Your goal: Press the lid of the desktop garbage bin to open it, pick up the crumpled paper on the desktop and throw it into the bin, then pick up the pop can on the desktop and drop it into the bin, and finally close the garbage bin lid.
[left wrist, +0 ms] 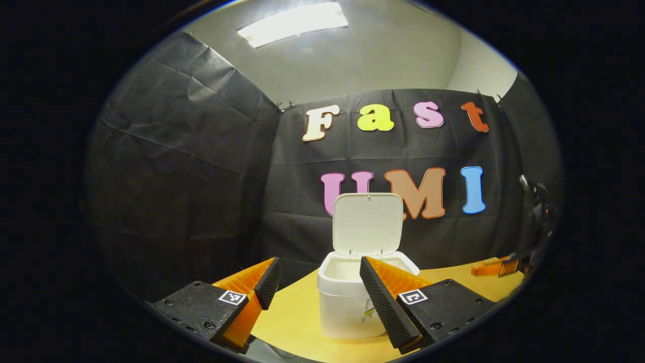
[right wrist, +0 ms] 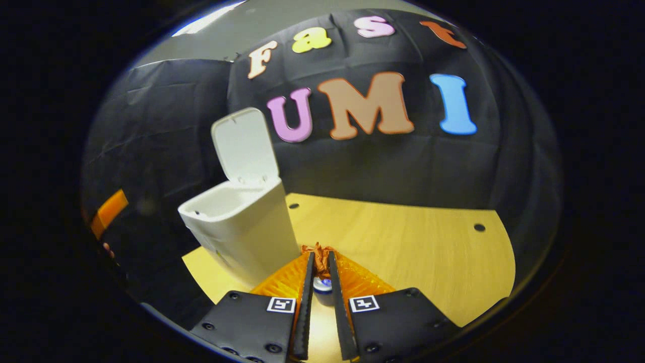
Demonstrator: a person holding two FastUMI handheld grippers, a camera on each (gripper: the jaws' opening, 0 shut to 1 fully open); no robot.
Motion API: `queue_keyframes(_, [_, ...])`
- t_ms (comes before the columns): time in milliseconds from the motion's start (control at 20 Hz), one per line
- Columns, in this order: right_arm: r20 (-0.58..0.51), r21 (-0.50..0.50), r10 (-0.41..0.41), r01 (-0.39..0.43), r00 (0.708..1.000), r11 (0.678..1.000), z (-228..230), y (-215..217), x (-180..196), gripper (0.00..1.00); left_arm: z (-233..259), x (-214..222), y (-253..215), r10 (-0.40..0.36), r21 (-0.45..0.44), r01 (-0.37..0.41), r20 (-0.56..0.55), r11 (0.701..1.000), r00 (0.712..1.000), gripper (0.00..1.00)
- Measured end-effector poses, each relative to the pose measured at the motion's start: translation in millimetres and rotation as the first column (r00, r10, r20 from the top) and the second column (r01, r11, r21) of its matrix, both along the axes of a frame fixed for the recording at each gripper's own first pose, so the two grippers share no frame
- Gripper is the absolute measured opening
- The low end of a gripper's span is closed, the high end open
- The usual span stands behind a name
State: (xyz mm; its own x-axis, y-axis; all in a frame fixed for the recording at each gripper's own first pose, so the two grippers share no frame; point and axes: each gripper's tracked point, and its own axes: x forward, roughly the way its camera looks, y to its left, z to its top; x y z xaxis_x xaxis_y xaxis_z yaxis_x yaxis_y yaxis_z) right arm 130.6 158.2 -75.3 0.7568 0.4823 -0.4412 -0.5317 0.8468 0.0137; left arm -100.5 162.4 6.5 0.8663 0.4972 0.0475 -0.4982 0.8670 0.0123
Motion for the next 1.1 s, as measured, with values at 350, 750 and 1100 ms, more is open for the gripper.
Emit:
queue_keyframes(350, [0.109, 0.037, 0.198, -0.203, 0.974, 0.978, 50.8, 142.0, 19.8, 0.25, -36.3, -7.0, -3.6, -0.023, -0.068, 0.02, -0.046, 0.997, 0.999, 0.94])
queue_keyframes(750, [0.044, -0.046, 0.257, -0.255, 0.965, 0.966, 10.9, 202.0, 35.1, 0.39, -50.9, -18.7, -4.0, -0.039, -0.062, 0.033, -0.097, 0.998, 0.994, 0.94])
queue_keyframes(1100, [0.083, -0.049, 0.204, -0.201, 0.975, 0.978, 20.0, 182.2, 38.8, 0.8, -50.6, -1.5, -20.7, -0.129, -0.043, 0.125, -0.11, 0.991, 0.986, 0.94])
